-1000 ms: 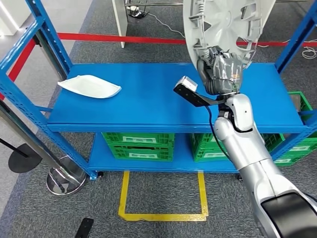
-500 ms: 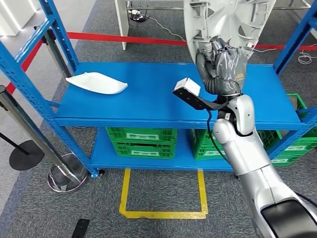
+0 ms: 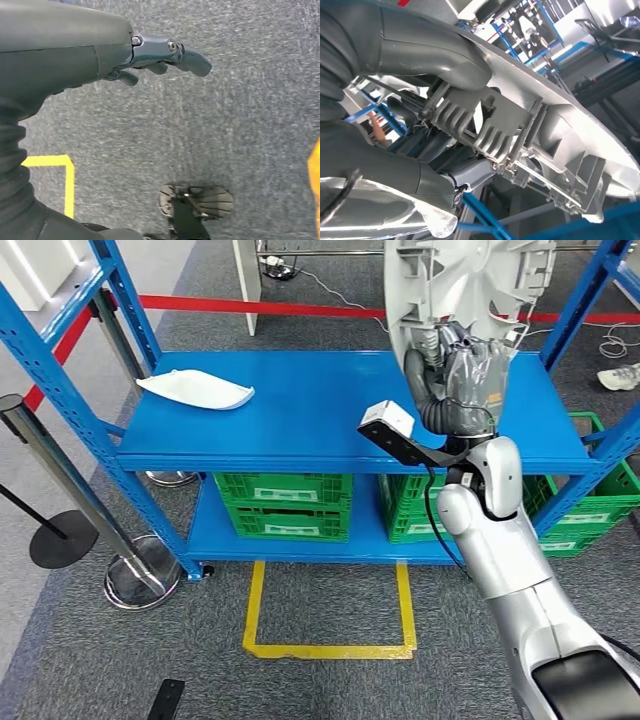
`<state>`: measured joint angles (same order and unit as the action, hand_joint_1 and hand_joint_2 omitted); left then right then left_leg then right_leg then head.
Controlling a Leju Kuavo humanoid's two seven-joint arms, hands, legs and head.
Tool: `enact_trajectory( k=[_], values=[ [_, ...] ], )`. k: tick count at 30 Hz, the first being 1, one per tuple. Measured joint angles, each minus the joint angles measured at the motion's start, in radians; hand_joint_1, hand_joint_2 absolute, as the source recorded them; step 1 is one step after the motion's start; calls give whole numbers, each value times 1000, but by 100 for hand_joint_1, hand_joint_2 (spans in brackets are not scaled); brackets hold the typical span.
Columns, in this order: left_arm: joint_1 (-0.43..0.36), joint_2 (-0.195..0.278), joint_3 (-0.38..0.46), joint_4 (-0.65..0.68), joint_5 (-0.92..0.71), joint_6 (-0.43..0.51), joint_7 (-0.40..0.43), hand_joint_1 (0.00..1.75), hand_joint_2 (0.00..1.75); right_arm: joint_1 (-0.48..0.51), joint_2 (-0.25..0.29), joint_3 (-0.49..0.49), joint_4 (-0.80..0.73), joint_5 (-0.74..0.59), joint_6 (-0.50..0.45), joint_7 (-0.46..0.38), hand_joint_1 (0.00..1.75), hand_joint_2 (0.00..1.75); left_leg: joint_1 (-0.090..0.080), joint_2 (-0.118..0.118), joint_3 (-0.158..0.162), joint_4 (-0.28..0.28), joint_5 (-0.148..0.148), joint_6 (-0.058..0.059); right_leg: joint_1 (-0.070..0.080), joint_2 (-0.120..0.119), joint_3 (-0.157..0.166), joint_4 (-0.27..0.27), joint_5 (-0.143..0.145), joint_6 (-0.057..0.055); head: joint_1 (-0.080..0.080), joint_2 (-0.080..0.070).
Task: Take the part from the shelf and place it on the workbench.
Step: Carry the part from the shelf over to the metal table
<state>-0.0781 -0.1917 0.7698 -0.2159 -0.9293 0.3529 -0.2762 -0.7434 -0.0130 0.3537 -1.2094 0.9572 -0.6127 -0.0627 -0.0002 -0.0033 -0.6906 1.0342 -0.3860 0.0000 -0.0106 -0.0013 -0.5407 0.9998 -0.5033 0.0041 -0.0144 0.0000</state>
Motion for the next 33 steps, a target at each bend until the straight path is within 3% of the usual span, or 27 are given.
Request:
enact_trajectory(
  k=[1, 3, 4, 5, 6, 7, 9, 11, 12, 14, 15, 16, 18, 19, 20, 21, 22, 24, 26, 27, 29, 30, 31, 33],
  values=[
    [1, 0, 0, 0, 0, 1, 0, 0, 175, 0, 0, 0, 0, -1, 1, 0, 175, 175, 1, 0, -12, 36, -41, -6, -2, -2, -10, -2, 11, -7, -1, 0],
    [1, 1, 1, 0, 1, 6, 0, 0, 175, 0, 0, 0, -1, -3, 3, 0, 175, 175, 5, 0, -42, 161, -145, -14, -2, -3, -34, -1, 32, -14, -4, 0],
    [1, 1, 1, 0, 1, 10, 0, 0, 175, 1, 0, 0, -1, -5, 5, 0, 175, 175, 5, 1, -51, 225, -176, -16, -1, -3, -47, -1, 42, -14, -4, 0],
    [0, 1, 1, 0, 1, 13, -1, 0, 175, 2, 0, 1, -1, -5, 7, 0, 175, 175, 6, 1, -49, 265, -183, -16, 0, -3, -62, 0, 53, -13, -4, 0],
    [0, 1, 1, 0, 1, 14, -1, 0, 175, 4, 0, 1, -1, -6, 9, 0, 175, 175, 5, 1, -31, 274, -168, -14, 1, -2, -77, 1, 64, -12, -4, 0],
    [-1, 1, 1, 0, 1, 16, -1, 0, 175, 4, 0, 1, -1, -7, 11, 0, 175, 175, 5, 1, 3, 247, -142, -10, 2, -2, -90, 3, 74, -11, -4, 0],
    [-4, 2, 1, 0, 1, 16, -2, 0, 175, 5, 0, 1, -2, -10, 14, 0, 175, 175, 1, 0, 105, 117, -114, 5, 5, -2, -111, 6, 92, -7, -4, 0],
    [-8, 3, 1, 0, 1, 16, -3, 0, 175, 4, 0, 1, -5, -13, 15, -1, 175, 175, -5, 0, 183, -4, -133, 17, 7, -3, -123, 7, 111, 2, -3, 0],
    [-10, 3, 1, 0, 1, 16, -4, 0, 175, 4, -1, 1, -8, -13, 15, -1, 175, 175, -7, -1, 197, -33, -141, 21, 6, -4, -127, 4, 120, 8, -3, 0],
    [-9, 2, 2, 0, 2, 16, -4, 0, 175, 3, -2, 2, -11, -13, 16, -3, 175, 175, -7, 1, 189, -46, -126, 28, 3, -4, -134, 0, 129, 21, -3, 0],
    [-9, 2, 2, 0, 2, 16, -4, 0, 175, 3, -3, 2, -12, -14, 16, -4, 175, 175, -5, 3, 180, -49, -115, 34, 2, -3, -143, 11, 111, 26, -2, 0],
    [-9, 1, 2, 0, 2, 16, -4, 0, 175, 2, -4, 2, -12, -14, 16, -4, 175, 175, -3, 5, 170, -52, -102, 40, 2, -2, -156, 39, 76, 30, -1, 0],
    [-10, 0, 3, 0, 2, 16, -4, 0, 175, 1, -7, 1, -13, -15, 16, -4, 175, 175, -3, 7, 143, -51, -80, 47, 0, -1, -192, 160, -23, 36, 2, 0],
    [-10, 0, 3, 0, 1, 16, -4, 0, 175, 2, -8, 1, -13, -15, 16, -4, 175, 175, -3, 7, 129, -50, -69, 47, 0, -1, -205, 229, -56, 39, 1, 0],
    [-10, -1, 3, 0, 1, 16, -4, 0, 175, 2, -9, 2, -13, -15, 17, -4, 175, 175, -4, 8, 113, -48, -58, 47, 0, -1, -209, 279, -65, 41, 1, 0],
    [-10, -1, 3, 0, 1, 16, -4, 0, 175, 2, -9, 2, -13, -16, 17, -4, 175, 175, -4, 8, 98, -46, -47, 46, -1, -1, -199, 299, -53, 42, 1, 0],
    [-10, -1, 3, 0, 1, 16, -4, 0, 175, 3, -10, 2, -13, -16, 17, -4, 175, 175, -4, 8, 83, -43, -37, 44, -1, -1, -169, 280, -26, 41, 1, 0],
    [-10, -2, 3, 0, 1, 16, -4, 0, 175, 2, -10, 2, -16, -16, 17, -4, 175, 175, -5, 6, 60, -37, -21, 38, 0, -1, -65, 157, 5, 36, 2, 0],
    [-10, -2, 3, 0, 0, 16, -4, 0, 175, -1, -10, 2, -21, -17, 17, -4, 175, 175, -8, 5, 44, -32, -3, 29, 2, 0, 25, 27, -15, 30, 2, 0],
    [-10, -2, 3, 0, 0, 16, -4, 0, 175, -2, -10, 2, -22, -17, 17, -4, 175, 175, -8, 5, 36, -32, 8, 24, 5, 1, 42, -5, -25, 26, 2, 0],
    [-9, -2, 3, 0, 0, 16, -4, 0, 175, -2, -10, 2, -23, -16, 18, -4, 175, 175, -7, 4, 24, -32, 23, 14, 4, 0, 30, -16, -16, 14, 3, 0],
    [-8, -1, 3, 0, 1, 16, -4, 0, 175, -1, -10, 3, -23, -16, 18, -4, 175, 175, -7, 3, 16, -24, 10, 8, 2, -1, 20, -17, -6, 5, 2, 0],
    [-7, -1, 3, 0, 1, 16, -4, 0, 175, -1, -10, 3, -23, -17, 19, -4, 175, 175, -5, 2, 4, 2, -21, 2, 0, -4, 9, -18, 5, -3, 0, 0],
    [-6, -1, 3, 0, 2, 16, -4, 0, 175, -2, -10, 4, -23, -17, 20, -3, 175, 175, 0, 2, -26, 114, -122, -9, 0, -5, -18, -17, 28, -13, -3, 0]
  ],
)
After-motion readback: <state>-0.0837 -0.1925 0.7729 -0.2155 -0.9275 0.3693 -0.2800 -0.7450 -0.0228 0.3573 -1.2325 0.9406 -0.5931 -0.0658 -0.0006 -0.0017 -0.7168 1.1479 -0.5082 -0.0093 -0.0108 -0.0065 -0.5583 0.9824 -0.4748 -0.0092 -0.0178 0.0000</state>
